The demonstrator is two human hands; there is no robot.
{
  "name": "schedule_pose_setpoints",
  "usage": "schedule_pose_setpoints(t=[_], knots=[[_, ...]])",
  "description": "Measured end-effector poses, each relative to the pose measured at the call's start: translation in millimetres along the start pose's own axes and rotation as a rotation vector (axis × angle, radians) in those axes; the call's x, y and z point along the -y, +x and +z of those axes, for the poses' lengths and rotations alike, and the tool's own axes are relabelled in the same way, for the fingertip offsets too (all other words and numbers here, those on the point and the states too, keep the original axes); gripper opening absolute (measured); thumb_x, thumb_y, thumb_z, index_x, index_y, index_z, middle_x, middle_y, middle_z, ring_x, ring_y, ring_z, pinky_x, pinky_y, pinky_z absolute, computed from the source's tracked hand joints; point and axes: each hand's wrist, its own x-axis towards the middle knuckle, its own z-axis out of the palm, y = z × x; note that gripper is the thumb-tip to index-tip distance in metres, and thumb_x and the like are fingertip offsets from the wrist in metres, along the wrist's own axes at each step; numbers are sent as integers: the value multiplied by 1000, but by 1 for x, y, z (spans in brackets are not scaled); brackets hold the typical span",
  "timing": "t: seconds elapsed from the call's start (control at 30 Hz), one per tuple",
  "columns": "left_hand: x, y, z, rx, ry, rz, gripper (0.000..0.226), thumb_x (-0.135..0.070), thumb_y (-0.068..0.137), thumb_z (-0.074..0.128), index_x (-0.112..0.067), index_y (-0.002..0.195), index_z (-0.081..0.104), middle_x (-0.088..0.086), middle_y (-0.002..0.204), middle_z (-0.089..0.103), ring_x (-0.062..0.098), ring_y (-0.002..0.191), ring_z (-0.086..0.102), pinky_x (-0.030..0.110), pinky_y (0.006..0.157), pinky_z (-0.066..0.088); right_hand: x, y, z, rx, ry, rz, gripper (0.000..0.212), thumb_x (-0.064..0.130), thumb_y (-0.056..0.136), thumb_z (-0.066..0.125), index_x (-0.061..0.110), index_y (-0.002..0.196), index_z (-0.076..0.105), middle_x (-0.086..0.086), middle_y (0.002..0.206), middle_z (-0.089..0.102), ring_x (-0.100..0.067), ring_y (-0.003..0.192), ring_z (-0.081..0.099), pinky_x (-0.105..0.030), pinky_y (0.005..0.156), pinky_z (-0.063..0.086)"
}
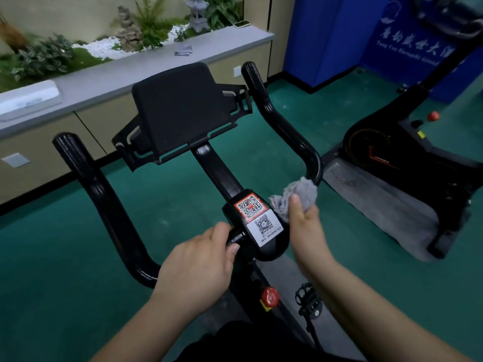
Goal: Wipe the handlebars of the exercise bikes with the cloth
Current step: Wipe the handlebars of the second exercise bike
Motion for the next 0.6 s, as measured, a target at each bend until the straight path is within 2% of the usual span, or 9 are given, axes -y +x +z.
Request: schedule_pose_setpoints(t=[0.1,0.17,0.27,0.4,0.5,0.6], knots=[[0,0,-1,-14,2,7,24,-44,92,34,-26,106,41,-5,94,63,23,77,62,32,57,36,4,-8,6,-11,65,50,48,44,95,45,6,123,46,-7,114,62,-22,107,60,-43,99,47],[0,0,-1,-21,-6,14,25,-44,92,32,-26,106,40,-5,95,62,23,78,62,32,58,37,9,-1,2,-15,114,40,58,57,87,50,9,121,49,-8,113,65,-22,105,64,-46,97,49],[2,1,-1,-22,28,39,26,-45,89,30,-25,99,43,-5,84,62,22,67,62,30,51,34,0,18,-5,-43,171,28,78,73,68,54,16,121,51,-6,116,66,-24,108,64,-47,99,47],[4,0,1,-34,77,40,26,-45,85,29,-25,91,44,-7,72,60,19,54,58,26,44,28,-4,11,0,-6,203,53,89,82,60,52,20,125,52,-1,120,65,-21,112,62,-45,103,45],[4,0,1,-40,91,27,24,-45,85,30,-25,91,43,-7,72,59,19,54,58,27,45,28,-9,0,6,53,221,122,84,81,62,51,19,118,57,-3,116,68,-20,109,64,-45,101,47],[3,1,2,-40,76,34,24,-44,86,31,-25,93,43,-7,76,59,20,57,58,28,47,29,-11,3,3,41,187,136,88,87,56,54,17,109,60,-10,111,69,-28,105,65,-50,96,49]])
